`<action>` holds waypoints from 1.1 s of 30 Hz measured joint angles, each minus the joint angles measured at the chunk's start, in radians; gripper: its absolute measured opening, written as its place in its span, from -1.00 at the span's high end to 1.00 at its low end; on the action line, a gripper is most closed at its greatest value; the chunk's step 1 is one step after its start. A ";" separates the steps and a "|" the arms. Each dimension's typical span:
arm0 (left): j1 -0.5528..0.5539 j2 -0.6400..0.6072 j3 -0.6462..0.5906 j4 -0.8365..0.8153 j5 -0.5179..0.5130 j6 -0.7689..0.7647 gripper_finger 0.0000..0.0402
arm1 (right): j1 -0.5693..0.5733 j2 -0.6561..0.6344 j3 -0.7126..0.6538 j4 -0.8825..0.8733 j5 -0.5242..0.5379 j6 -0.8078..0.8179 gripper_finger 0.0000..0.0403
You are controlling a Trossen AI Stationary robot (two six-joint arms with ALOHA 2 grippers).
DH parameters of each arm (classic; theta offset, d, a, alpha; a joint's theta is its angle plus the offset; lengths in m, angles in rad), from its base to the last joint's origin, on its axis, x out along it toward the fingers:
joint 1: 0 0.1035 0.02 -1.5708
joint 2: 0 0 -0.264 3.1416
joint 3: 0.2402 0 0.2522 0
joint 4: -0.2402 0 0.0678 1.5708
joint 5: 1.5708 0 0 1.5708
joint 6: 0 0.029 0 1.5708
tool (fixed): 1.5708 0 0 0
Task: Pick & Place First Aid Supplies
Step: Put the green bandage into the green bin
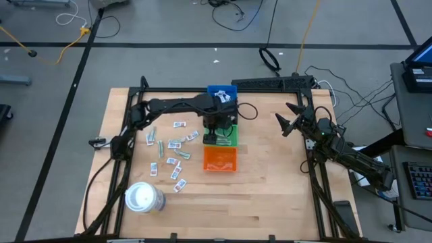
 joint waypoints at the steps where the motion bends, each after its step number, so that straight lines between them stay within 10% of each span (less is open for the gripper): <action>1: 0.010 -0.005 0.000 -0.002 0.000 0.000 -0.74 | 0.000 0.000 0.000 0.000 0.000 0.000 -0.95; 33: 0.437 -0.018 0.000 -0.032 -0.002 -0.255 -0.74 | 0.000 0.000 0.000 0.000 0.000 0.000 -0.95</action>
